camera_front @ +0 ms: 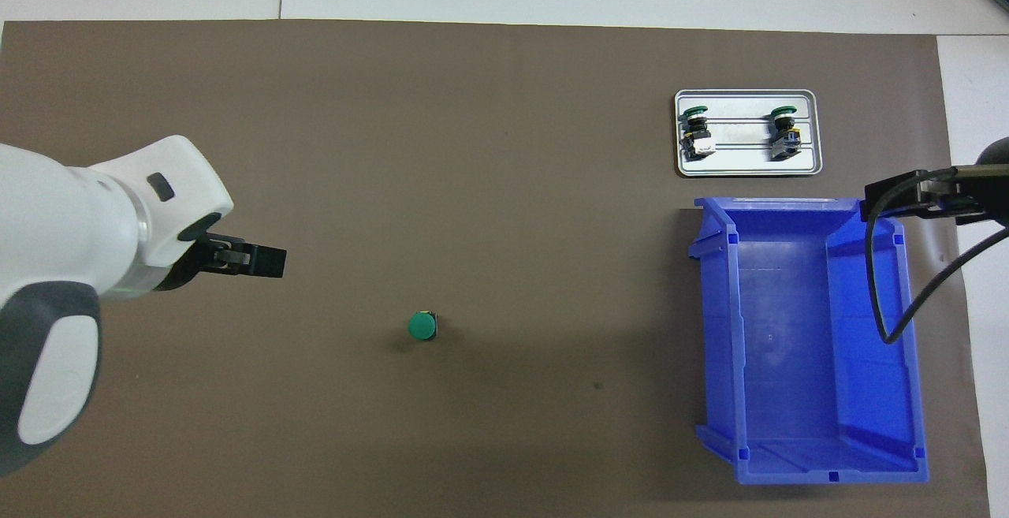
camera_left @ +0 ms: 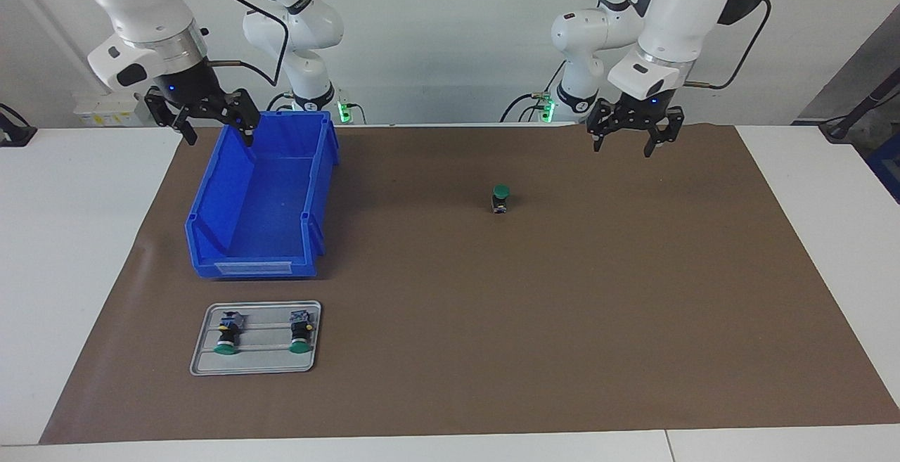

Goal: Place and press button with both arms
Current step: 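Bring the left gripper over the green button on the table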

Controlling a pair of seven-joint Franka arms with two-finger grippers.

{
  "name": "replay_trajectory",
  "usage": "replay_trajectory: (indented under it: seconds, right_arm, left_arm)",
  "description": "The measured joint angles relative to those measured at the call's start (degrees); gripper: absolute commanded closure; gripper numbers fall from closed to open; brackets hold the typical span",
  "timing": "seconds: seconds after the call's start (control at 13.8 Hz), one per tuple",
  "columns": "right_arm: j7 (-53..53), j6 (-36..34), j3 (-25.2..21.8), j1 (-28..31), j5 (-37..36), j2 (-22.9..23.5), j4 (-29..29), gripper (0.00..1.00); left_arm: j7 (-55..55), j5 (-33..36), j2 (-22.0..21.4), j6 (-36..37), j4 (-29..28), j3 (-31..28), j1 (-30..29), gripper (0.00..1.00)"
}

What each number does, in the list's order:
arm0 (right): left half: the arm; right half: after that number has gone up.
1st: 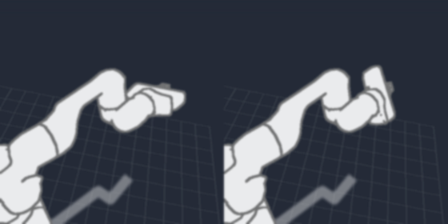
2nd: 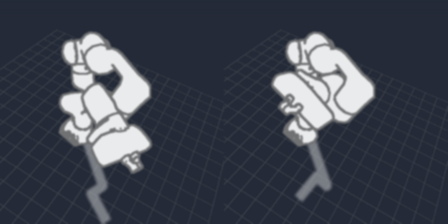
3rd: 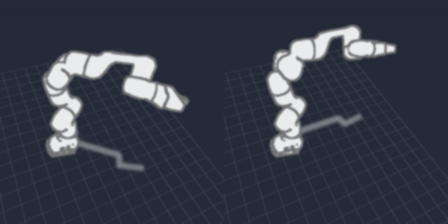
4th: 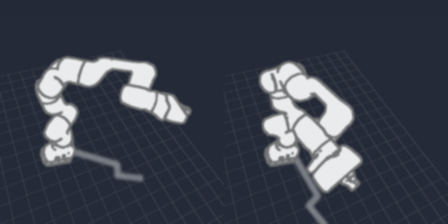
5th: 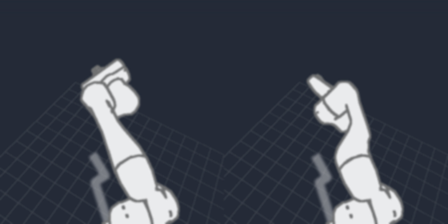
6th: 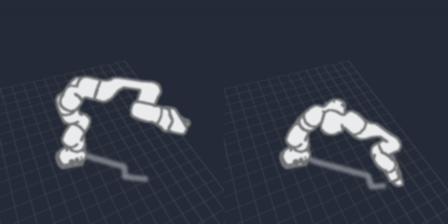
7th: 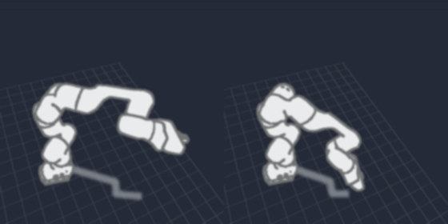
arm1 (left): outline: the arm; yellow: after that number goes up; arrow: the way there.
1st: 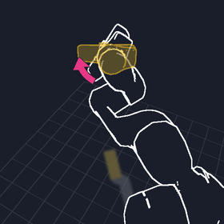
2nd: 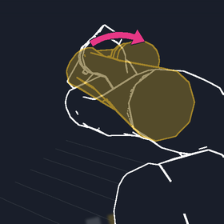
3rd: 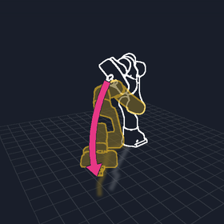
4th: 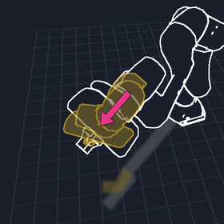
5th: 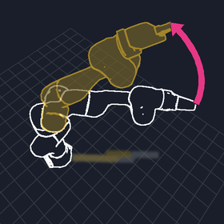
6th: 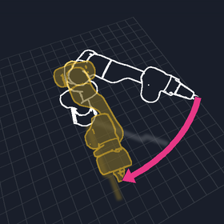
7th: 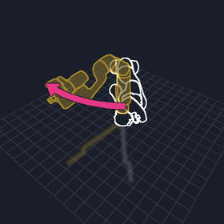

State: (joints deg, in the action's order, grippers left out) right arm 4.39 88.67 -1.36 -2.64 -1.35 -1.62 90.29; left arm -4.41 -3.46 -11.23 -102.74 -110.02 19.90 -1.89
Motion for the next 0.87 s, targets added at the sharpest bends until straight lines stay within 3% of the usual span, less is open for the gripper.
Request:
replay_trajectory:
  seconds: [0.51,0.87]
  right_arm:
    - [0.00,0.00,0.00,0.00,0.00,0.00,0.00,0.00]
    - [0.00,0.00,0.00,0.00,0.00,0.00,0.00,0.00]
  left_arm:
    - [-7.05,-1.42,-5.44,-4.69,-10.45,0.27,9.27,0.75]
    - [-7.39,-4.41,-5.29,-14.11,-16.45,0.29,13.23,0.90]
